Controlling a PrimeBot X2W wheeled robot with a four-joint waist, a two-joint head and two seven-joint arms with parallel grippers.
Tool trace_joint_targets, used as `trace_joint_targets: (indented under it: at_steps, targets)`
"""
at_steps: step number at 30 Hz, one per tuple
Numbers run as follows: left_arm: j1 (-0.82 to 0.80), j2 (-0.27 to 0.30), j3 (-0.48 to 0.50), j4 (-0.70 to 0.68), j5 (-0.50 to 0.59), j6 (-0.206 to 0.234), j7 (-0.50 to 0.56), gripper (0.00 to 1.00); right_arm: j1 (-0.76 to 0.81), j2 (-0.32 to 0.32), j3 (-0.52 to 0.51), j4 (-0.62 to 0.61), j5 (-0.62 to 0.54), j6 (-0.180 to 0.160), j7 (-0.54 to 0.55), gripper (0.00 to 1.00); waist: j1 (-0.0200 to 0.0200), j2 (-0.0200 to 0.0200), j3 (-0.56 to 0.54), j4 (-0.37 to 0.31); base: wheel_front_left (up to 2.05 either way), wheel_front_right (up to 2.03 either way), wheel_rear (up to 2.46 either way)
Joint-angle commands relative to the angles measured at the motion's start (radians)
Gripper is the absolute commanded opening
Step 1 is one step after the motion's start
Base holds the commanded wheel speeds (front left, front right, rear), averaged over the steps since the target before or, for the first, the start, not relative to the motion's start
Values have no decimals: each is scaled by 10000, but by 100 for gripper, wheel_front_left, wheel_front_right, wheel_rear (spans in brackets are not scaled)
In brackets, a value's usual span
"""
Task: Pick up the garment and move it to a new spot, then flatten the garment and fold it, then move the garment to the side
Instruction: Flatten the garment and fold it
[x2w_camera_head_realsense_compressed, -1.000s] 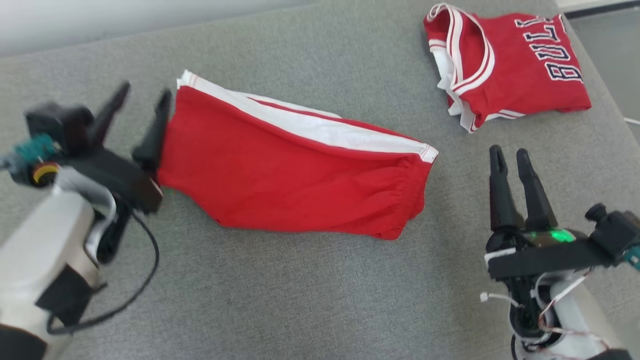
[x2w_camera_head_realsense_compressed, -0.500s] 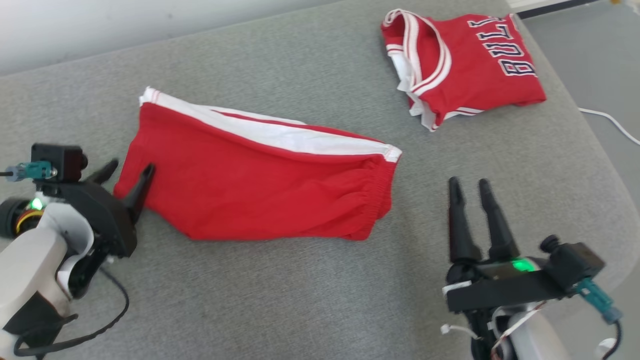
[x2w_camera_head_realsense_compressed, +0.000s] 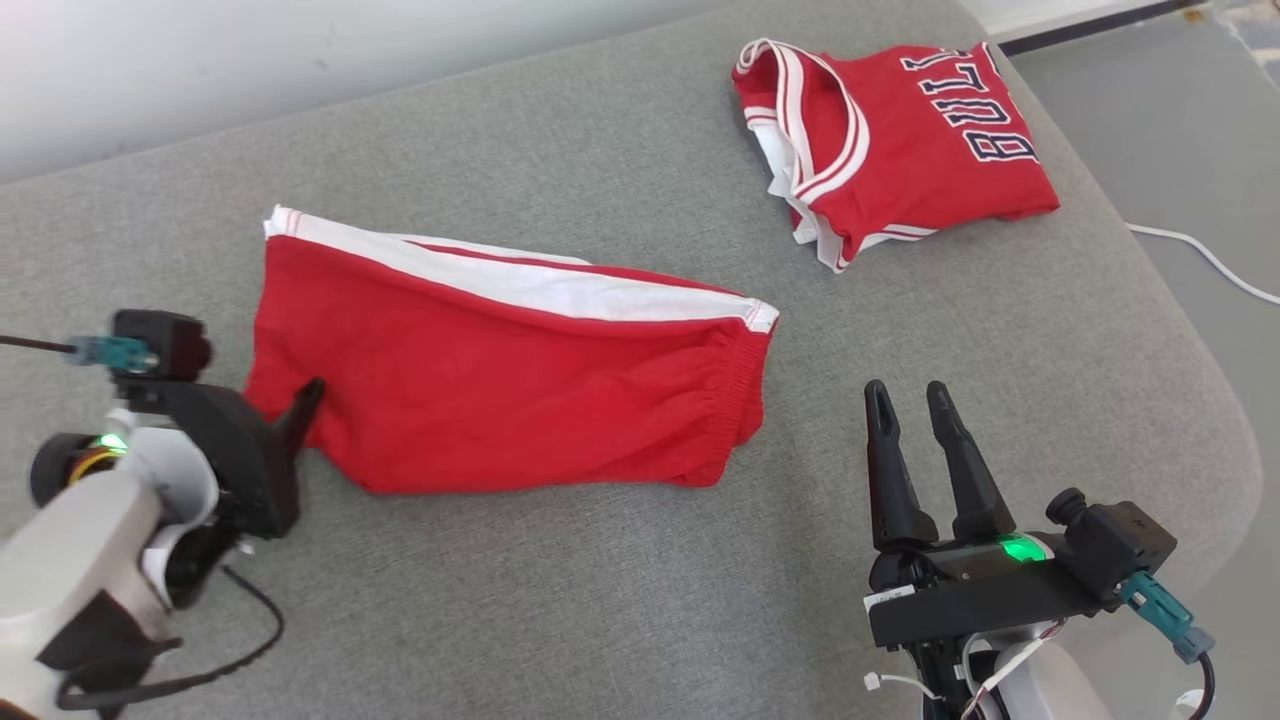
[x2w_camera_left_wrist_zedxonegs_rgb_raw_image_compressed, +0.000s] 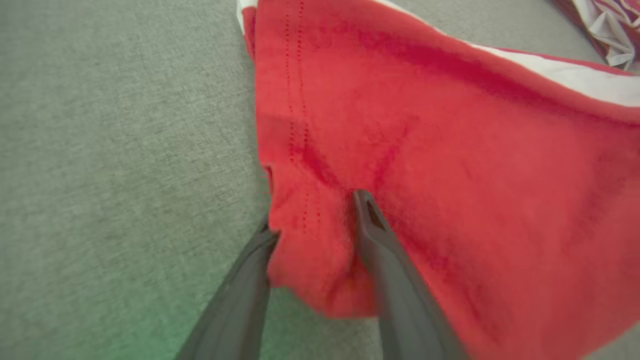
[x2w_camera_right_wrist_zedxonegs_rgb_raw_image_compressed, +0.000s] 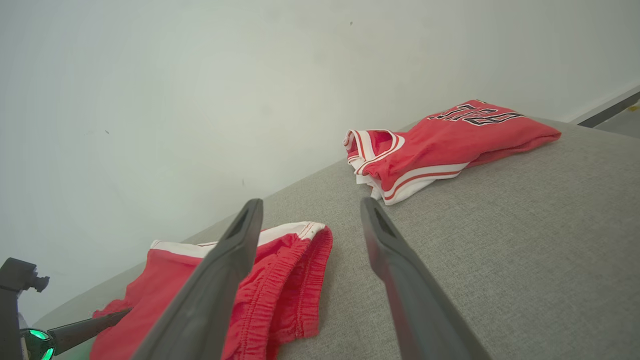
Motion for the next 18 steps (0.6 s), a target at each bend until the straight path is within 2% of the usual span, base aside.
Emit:
trace_joint_targets:
  at_steps: [1, 6, 11, 14, 18]
  targets:
    - [160, -33, -64, 0, 12, -13, -62, 0, 131, 39, 10, -16, -67, -27, -34, 100, 0, 1, -135, 146, 0, 0, 0]
    - [356, -121, 67, -264, -216, -1, -819, 0, 241, 37, -68, 33, -175, -27, -36, 100, 0, 1, -535, 577, 0, 0, 0]
    - [990, 25, 204, -759, -425, 7, -1608, 0, 445, 35, -211, 115, -235, -27, -33, 100, 0, 1, -909, 980, 0, 0, 0]
    - [1549, 38, 314, -1249, -499, 199, -2080, 0, 617, 36, -356, 121, -276, -26, -23, 100, 0, 1, -1088, 1215, 0, 0, 0]
    - [2500, 40, 454, -2143, -650, 863, -2798, 0, 939, 37, -574, 177, -262, -26, -23, 100, 0, 1, -1241, 1536, 0, 0, 0]
